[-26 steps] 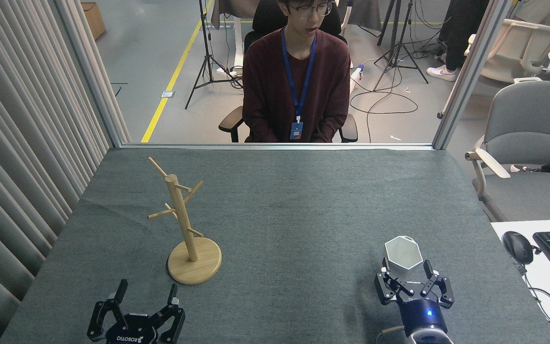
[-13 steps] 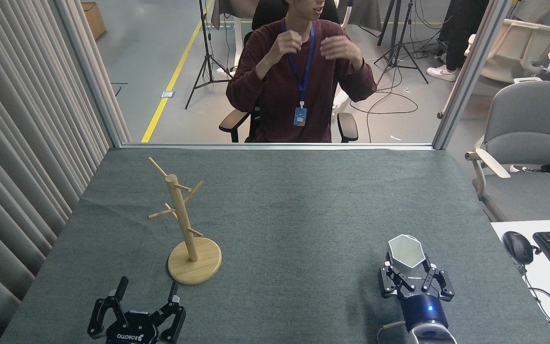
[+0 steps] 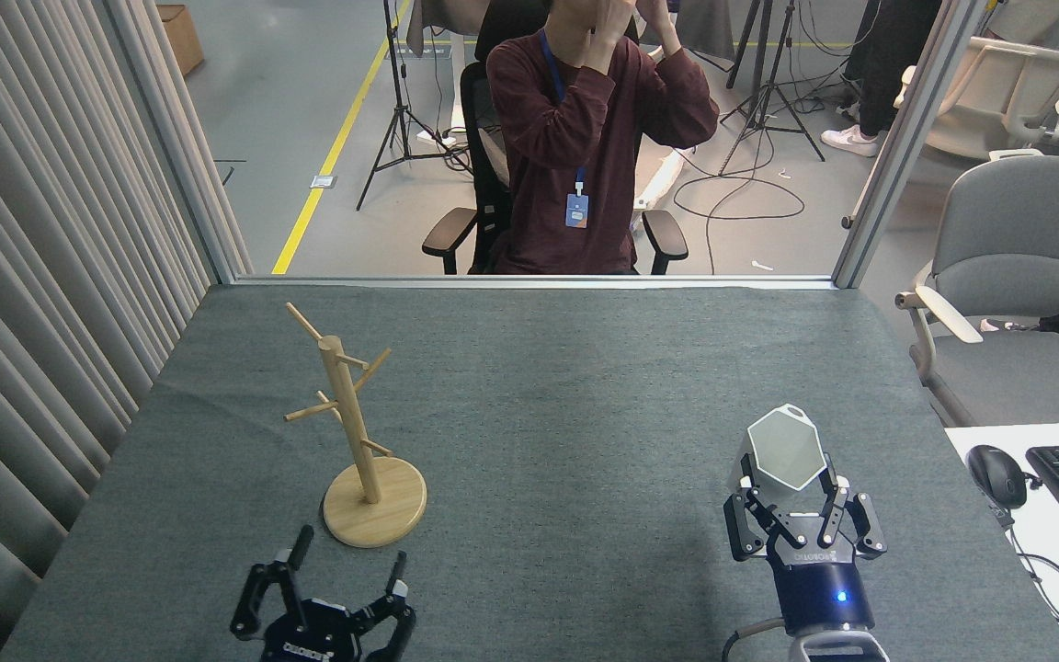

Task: Hang cup on storage rack
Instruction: 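Lift the cup with the right gripper and carry it toward the left gripper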

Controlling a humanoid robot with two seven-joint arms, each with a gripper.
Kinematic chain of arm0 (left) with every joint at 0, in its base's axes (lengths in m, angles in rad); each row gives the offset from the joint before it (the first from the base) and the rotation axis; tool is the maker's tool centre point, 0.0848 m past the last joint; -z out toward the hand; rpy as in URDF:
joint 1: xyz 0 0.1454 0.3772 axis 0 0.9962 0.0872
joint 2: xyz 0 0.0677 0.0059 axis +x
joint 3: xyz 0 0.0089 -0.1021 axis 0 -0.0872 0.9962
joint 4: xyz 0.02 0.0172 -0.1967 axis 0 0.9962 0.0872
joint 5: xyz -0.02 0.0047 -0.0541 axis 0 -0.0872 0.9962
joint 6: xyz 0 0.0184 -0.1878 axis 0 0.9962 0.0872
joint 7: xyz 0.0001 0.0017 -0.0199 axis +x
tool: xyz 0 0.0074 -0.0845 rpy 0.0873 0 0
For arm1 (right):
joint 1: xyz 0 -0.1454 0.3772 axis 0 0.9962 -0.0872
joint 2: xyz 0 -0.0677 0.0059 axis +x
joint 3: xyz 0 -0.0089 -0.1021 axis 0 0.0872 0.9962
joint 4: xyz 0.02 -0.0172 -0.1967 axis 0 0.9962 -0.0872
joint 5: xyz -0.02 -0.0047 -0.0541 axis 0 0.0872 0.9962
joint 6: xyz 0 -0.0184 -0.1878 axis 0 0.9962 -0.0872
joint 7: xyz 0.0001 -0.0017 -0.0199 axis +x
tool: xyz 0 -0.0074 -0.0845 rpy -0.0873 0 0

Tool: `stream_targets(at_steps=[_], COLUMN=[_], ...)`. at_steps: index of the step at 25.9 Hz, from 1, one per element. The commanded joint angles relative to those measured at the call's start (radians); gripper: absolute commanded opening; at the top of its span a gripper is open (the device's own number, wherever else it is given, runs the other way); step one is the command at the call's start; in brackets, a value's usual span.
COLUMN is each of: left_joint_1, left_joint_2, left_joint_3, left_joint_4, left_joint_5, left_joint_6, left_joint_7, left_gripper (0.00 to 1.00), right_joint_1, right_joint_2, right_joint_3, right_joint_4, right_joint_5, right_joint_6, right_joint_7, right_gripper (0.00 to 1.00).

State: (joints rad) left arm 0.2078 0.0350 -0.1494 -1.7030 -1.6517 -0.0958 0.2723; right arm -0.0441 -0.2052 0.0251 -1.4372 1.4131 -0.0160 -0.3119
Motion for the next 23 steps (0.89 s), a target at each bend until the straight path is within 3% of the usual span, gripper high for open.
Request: stream_targets(at_steps=[1, 4, 16, 23], left_joint_1=[-0.008, -0.016, -0.030, -0.030], left_joint_2=[-0.003, -0.010, -0.072, -0.070], left_joint_3=[-0.085, -0.140, -0.236, -0.234], left_joint_4=[0.037, 0.063, 0.120, 0.120], left_joint_5=[-0.033, -0.034, -0.129, -0.129], left_joint_6=[-0.004, -0.001, 0.002, 0.005], left_joint_7=[-0.001, -0.004, -0.007, -0.007], left_gripper=[0.99, 0.99, 0.99, 0.99], right_joint_1=[0.055, 0.078, 0.179, 0.221], right_joint_2=[0.024, 0.061, 0.250, 0.253], right_joint_3=[0.006, 0.058, 0.279, 0.392], right_joint_4=[-0.100, -0.135, -0.196, -0.196], right_joint_5=[0.001, 0.018, 0.259, 0.305], right_joint_6=[-0.006, -0.012, -0.001, 0.039], right_joint_7=[0.001, 0.001, 0.001, 0.001], right_gripper=[0.64, 0.64, 0.64, 0.65])
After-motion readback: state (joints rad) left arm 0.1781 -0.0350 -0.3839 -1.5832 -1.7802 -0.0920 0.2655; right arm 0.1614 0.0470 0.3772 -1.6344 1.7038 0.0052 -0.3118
